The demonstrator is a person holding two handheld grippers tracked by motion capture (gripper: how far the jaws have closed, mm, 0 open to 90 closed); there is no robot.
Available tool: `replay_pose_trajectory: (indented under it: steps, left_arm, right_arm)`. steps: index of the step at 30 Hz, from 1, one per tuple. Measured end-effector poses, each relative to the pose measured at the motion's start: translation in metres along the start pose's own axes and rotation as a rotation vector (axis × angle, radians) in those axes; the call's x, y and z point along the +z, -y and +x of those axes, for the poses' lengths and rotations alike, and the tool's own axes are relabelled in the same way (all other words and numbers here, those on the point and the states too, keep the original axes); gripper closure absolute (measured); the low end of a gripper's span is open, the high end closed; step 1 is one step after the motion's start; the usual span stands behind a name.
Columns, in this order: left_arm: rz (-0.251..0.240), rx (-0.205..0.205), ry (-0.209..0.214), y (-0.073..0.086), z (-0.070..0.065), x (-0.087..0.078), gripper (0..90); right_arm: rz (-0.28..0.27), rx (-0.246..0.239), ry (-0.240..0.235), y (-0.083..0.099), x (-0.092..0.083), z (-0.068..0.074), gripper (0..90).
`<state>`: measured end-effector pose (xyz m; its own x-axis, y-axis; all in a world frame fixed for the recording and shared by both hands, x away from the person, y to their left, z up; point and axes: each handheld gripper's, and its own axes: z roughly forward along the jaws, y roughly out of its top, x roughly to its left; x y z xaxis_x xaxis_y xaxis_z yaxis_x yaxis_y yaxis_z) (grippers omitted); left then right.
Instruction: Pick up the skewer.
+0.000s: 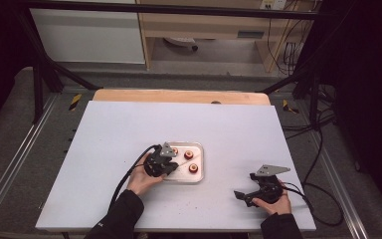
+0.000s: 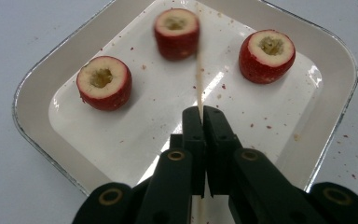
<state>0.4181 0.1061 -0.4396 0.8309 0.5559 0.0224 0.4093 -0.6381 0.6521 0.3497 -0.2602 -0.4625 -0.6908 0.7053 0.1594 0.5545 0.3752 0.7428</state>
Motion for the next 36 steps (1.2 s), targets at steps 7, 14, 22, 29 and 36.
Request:
replay_pose_trajectory:
  steps: [7, 14, 22, 29, 36]
  left_arm:
    - [-0.007, 0.012, 0.015, 0.0, -0.003, -0.002, 88.6]
    - [-0.036, 0.033, 0.015, -0.002, -0.008, -0.014, 88.6]
    - [-0.044, 0.039, 0.008, -0.001, -0.014, -0.028, 88.7]
    - [-0.043, 0.05, 0.011, -0.002, -0.022, -0.034, 88.6]
    - [-0.035, 0.061, 0.029, -0.004, -0.033, -0.036, 88.6]
  right_arm:
    - [0.0, -0.001, 0.0, 0.0, 0.0, 0.0, 1.7]
    - [-0.002, -0.003, 0.002, 0.0, 0.0, 0.0, 1.8]
    - [0.004, -0.025, 0.006, -0.002, -0.002, 0.001, 0.6]
    - [0.003, -0.071, 0.03, -0.01, -0.002, 0.009, 0.6]
    - [0.012, -0.15, 0.065, -0.022, 0.0, 0.019, 1.9]
